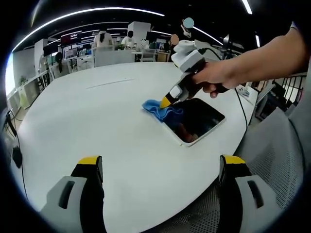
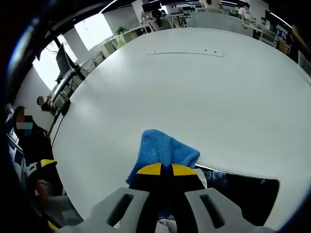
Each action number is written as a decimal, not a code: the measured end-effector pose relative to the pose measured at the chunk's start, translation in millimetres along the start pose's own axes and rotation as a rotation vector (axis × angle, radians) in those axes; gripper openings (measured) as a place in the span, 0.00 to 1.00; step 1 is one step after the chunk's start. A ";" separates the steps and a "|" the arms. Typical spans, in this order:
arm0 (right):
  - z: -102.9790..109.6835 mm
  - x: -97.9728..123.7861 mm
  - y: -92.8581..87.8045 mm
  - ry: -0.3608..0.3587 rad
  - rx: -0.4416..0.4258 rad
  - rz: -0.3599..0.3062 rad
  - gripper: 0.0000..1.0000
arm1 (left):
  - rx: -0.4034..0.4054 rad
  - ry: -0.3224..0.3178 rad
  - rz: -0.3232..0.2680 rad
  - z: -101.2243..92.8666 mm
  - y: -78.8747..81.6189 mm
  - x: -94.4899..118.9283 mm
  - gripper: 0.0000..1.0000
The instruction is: Wipe the mirror surface with the cleaning cloth until all visible marks leave the cleaned area.
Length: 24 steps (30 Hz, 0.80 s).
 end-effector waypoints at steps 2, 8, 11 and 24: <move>-0.3 -0.3 0.4 -0.002 -0.007 0.001 0.00 | 0.000 -0.001 0.001 0.0 -0.2 -0.1 0.99; -1.0 -1.8 2.1 -0.002 0.005 -0.011 0.00 | -0.001 -0.003 0.005 -0.1 -0.3 -0.3 0.99; -0.7 -2.3 2.7 -0.004 -0.006 -0.010 0.00 | -0.003 -0.001 0.004 0.1 -0.2 -0.1 0.99; -4.6 -0.8 1.3 0.003 -0.005 -0.008 0.00 | -0.004 0.000 0.009 0.0 -0.8 0.1 0.99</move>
Point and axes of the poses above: the point that each gripper's makers call its tool centre point, and the gripper's own axes: x roughly backward along the fingers, z roughly to its left, y roughly out of its top, the point moved 10 cm from there along x, roughly backward along the fingers, and after that the axes turned 11 degrees about -y, right-handed, at the moved point
